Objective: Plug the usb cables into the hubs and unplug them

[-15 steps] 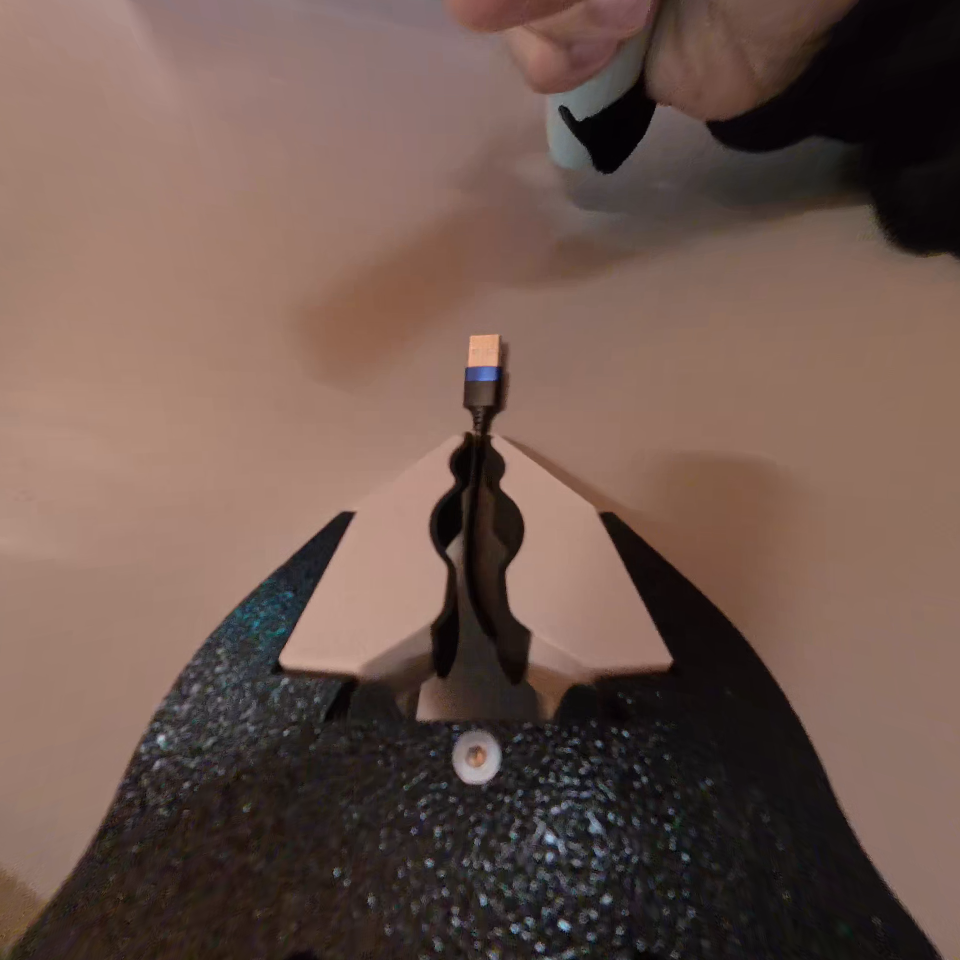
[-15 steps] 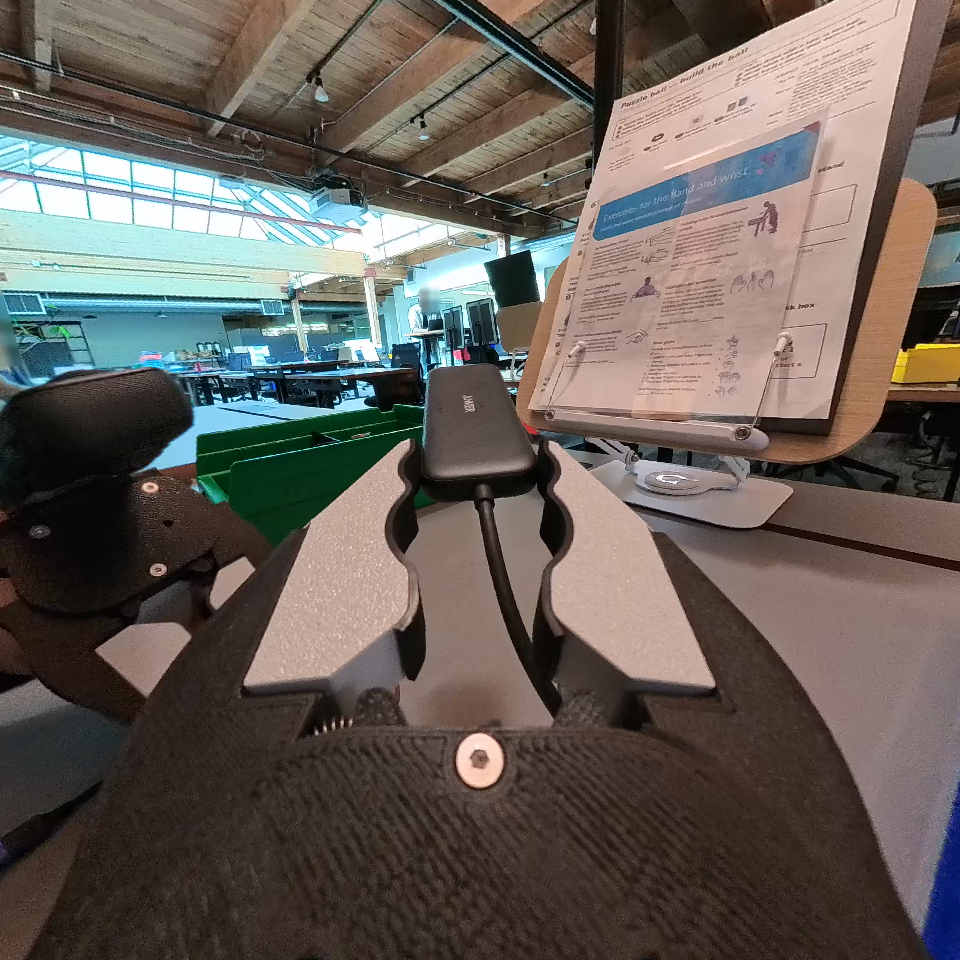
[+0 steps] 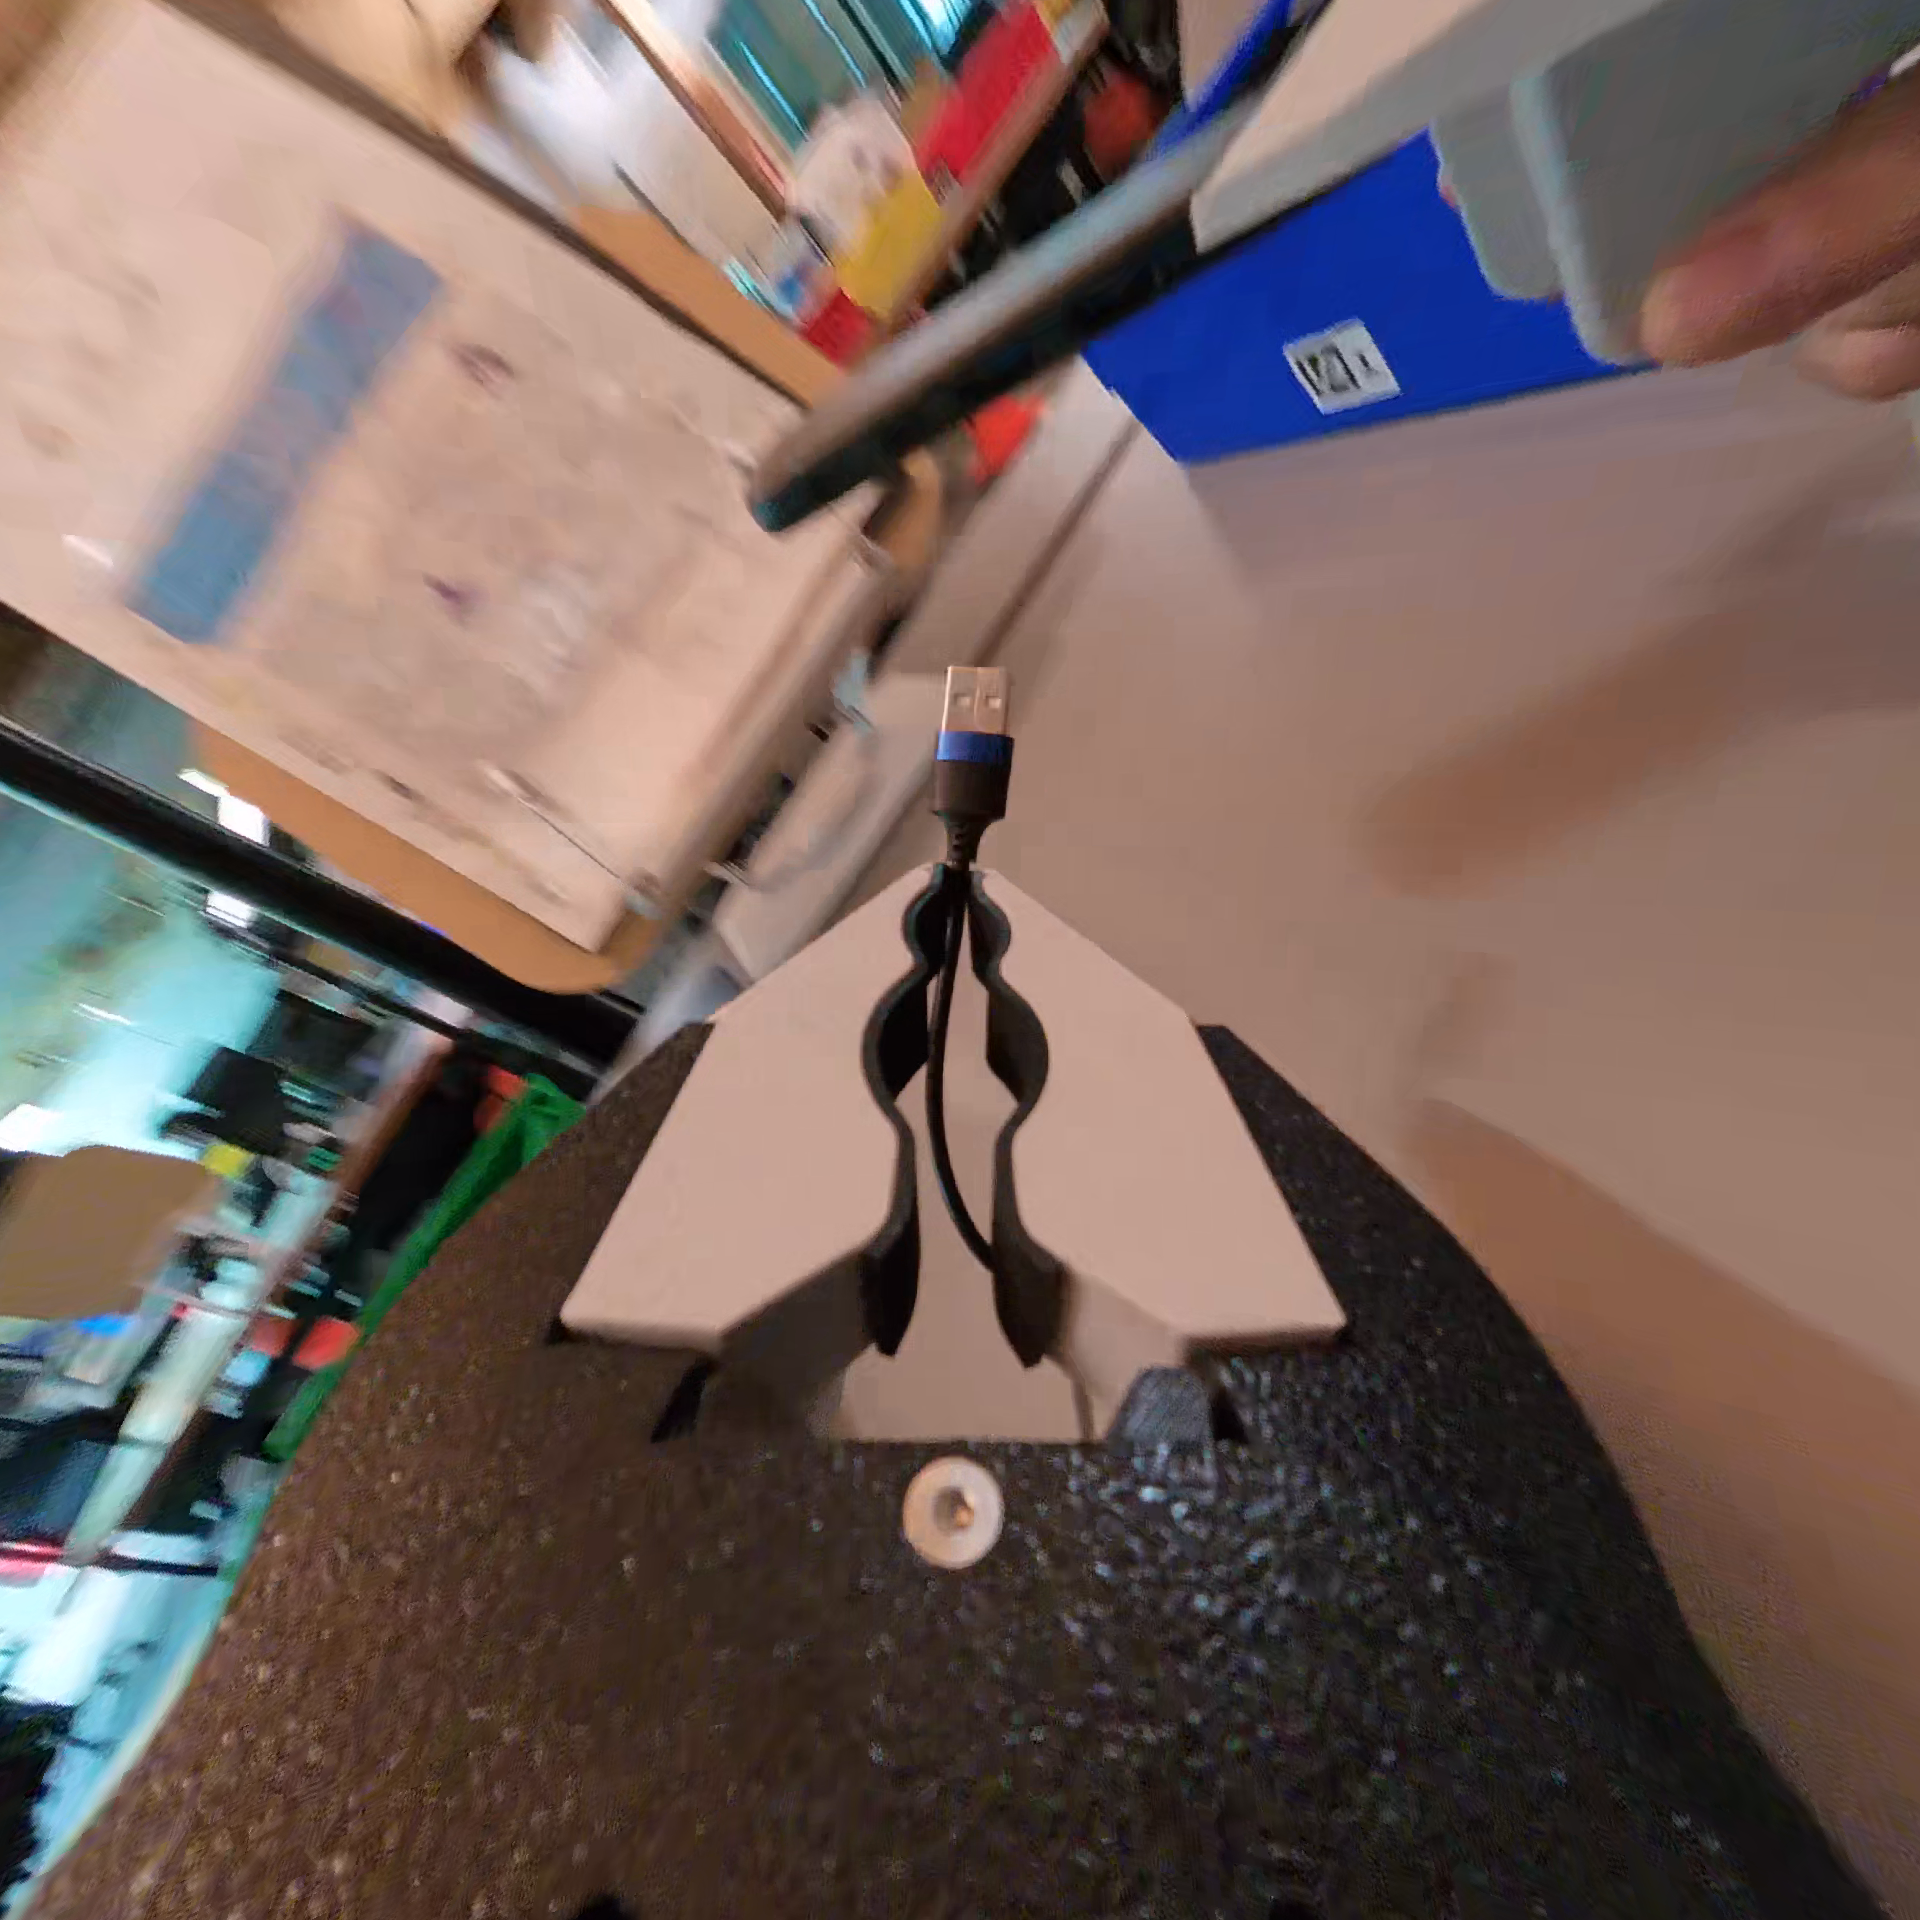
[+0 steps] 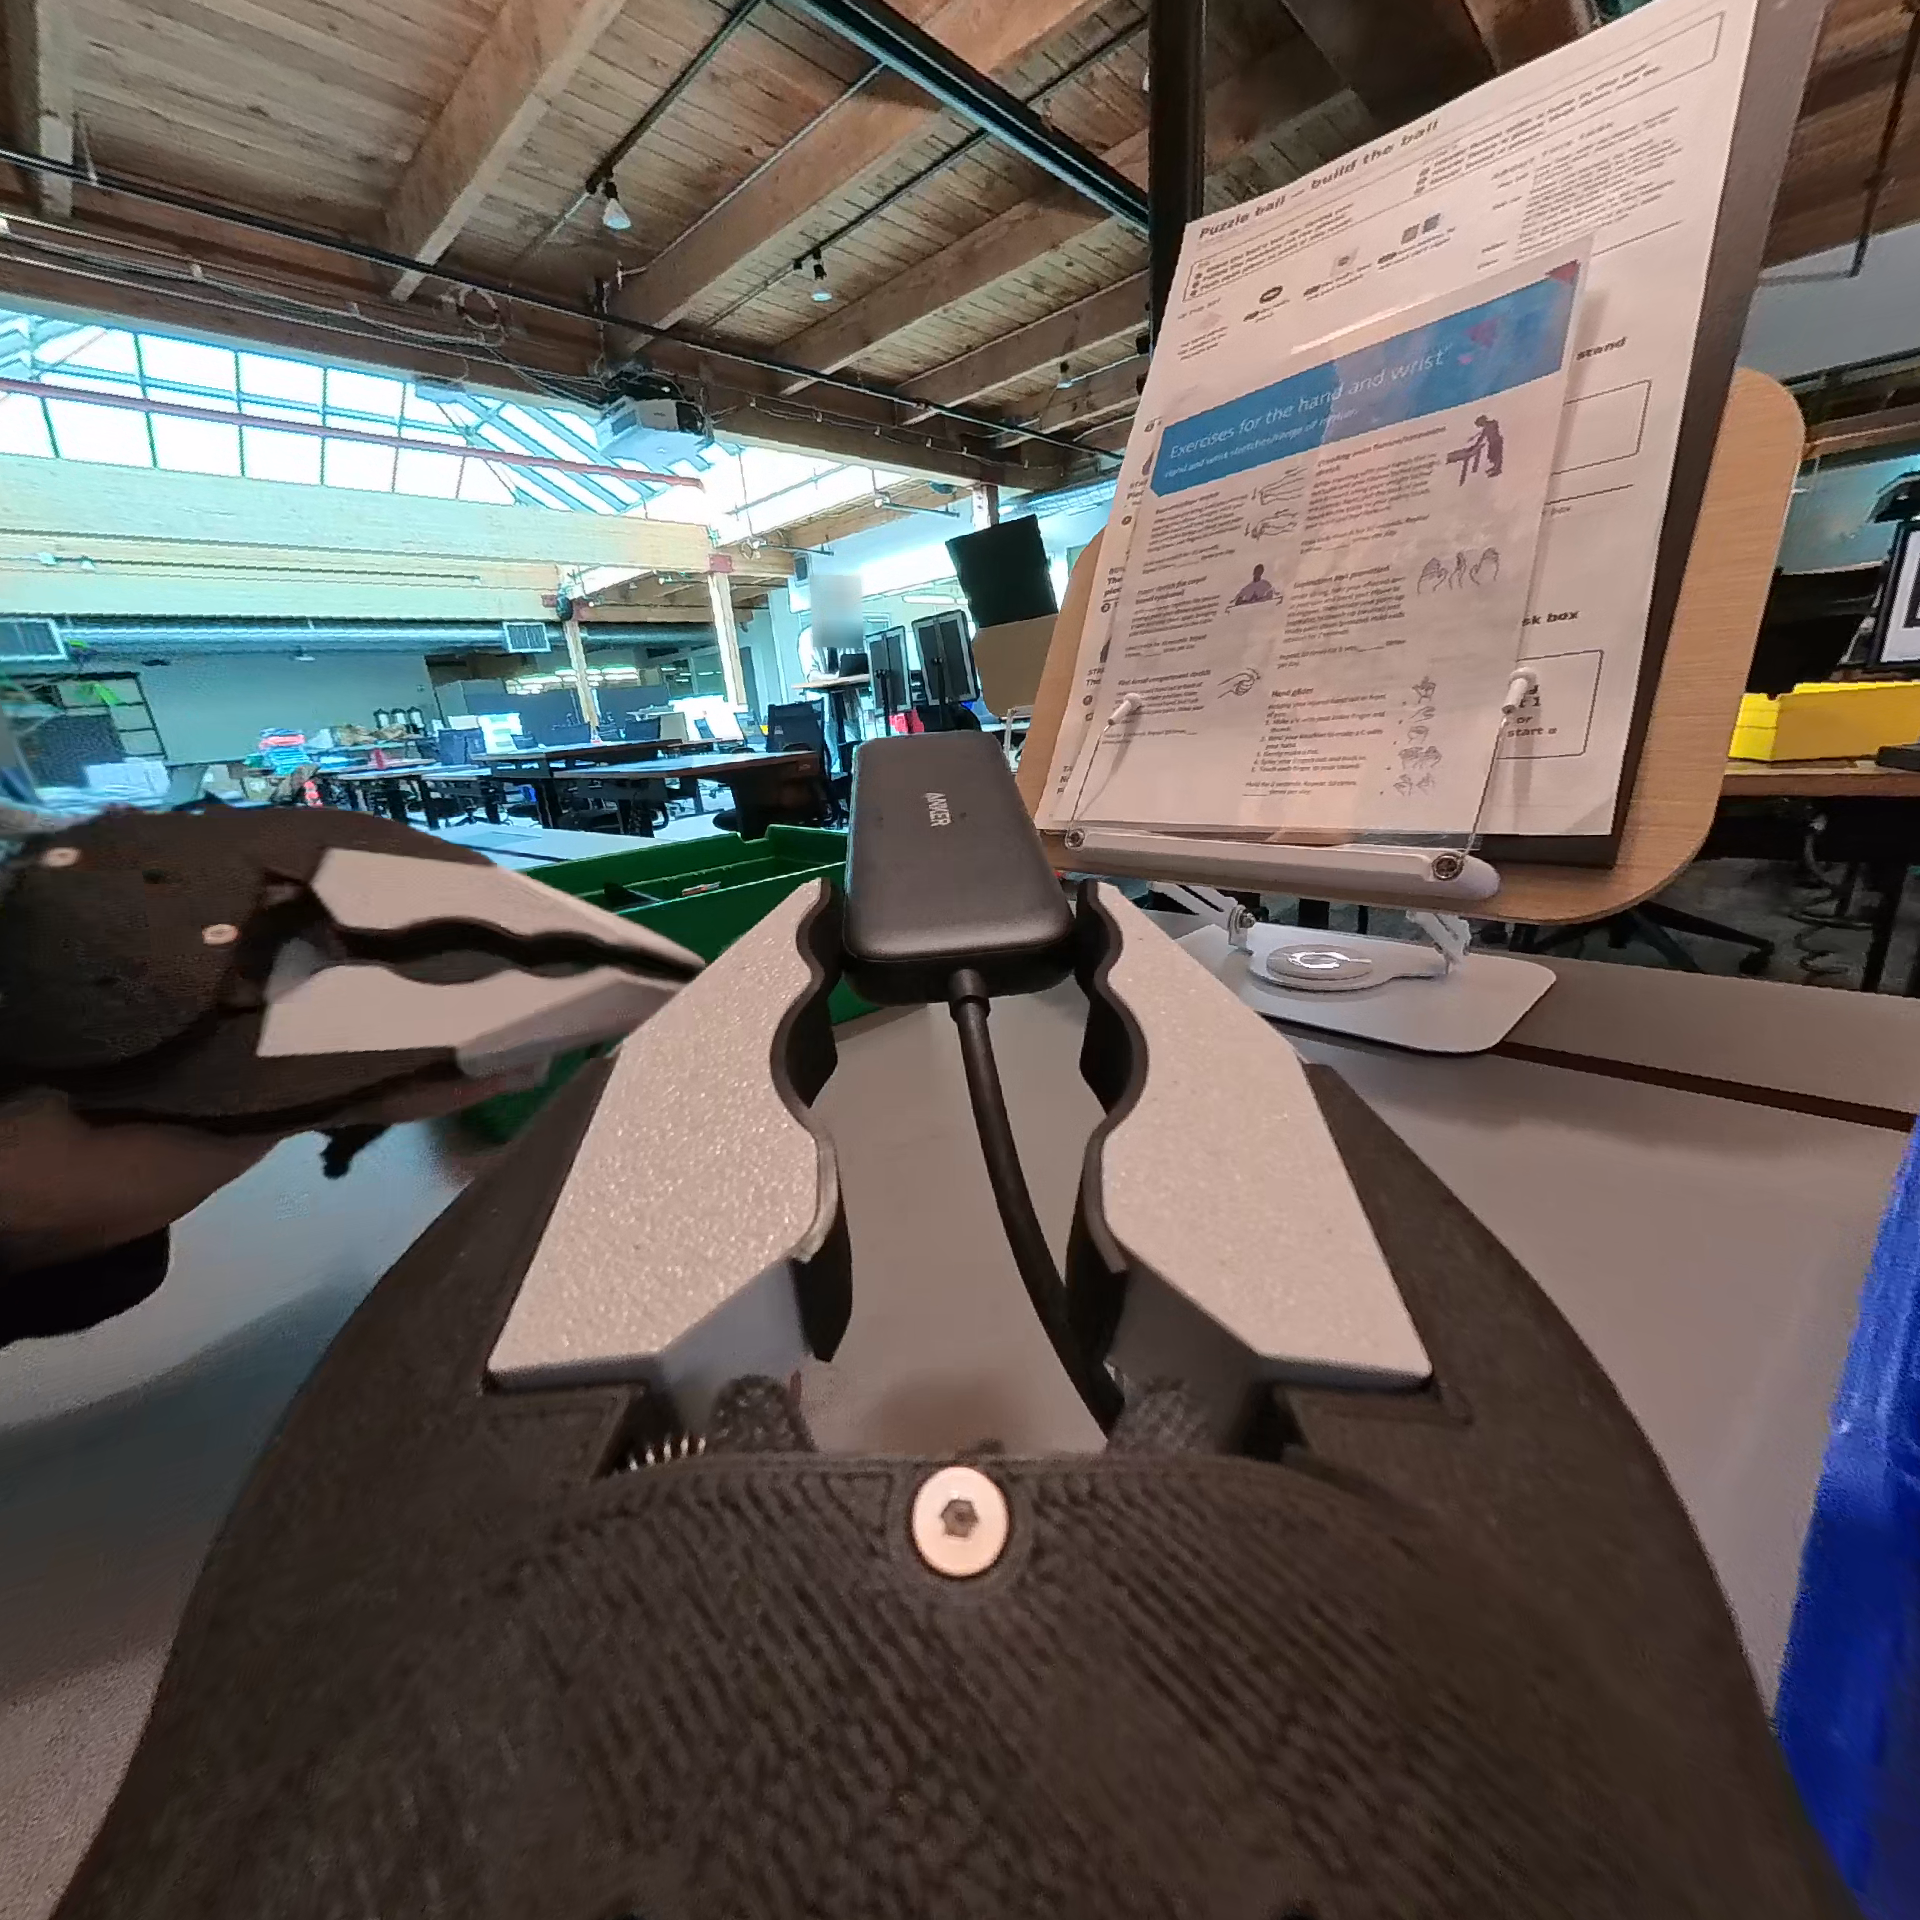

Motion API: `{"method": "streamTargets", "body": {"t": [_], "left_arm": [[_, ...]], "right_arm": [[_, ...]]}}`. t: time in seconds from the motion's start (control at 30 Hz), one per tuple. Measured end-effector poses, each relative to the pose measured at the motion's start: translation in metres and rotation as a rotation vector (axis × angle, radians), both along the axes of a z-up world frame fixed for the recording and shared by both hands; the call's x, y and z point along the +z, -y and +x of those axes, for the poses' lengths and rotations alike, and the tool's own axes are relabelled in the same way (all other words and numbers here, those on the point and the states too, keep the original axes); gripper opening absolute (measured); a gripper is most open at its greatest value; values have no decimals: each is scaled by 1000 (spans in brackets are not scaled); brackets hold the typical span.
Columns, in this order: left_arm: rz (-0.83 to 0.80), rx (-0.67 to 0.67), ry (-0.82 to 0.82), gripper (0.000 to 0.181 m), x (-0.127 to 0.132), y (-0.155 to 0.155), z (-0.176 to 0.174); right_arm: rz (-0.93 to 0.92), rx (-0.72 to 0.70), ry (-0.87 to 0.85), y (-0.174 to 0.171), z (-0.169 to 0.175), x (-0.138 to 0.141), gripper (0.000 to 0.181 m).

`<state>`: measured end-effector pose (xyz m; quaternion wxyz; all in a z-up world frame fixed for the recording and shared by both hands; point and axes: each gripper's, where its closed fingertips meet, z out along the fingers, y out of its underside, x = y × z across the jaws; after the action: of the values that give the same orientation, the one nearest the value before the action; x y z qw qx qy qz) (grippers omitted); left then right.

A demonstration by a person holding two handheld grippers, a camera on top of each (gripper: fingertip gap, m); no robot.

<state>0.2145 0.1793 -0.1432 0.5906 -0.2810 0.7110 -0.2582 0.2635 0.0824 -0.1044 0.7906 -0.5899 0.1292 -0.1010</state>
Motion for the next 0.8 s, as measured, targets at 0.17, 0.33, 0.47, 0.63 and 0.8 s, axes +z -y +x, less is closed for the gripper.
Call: {"method": "streamTargets", "body": {"t": [0.17, 0.33, 0.47, 0.63, 0.8], "left_arm": [[245, -131, 178, 0, 15, 35, -29], [287, -254, -36, 0, -39, 54, -51], [229, -357, -234, 0, -64, 65, -75], [69, -392, -497, 13, -93, 70, -89], [-66, -445, -632, 21, -98, 81, -90]], "right_arm": [[4, -3, 0, 1, 1, 0, 44], [-3, 2, 4, 0, 0, -1, 44], [-8, 8, 5, -1, -1, -2, 44], [-16, 15, 12, -3, -3, -2, 44], [-24, 20, 17, -4, -5, -4, 44]]}}
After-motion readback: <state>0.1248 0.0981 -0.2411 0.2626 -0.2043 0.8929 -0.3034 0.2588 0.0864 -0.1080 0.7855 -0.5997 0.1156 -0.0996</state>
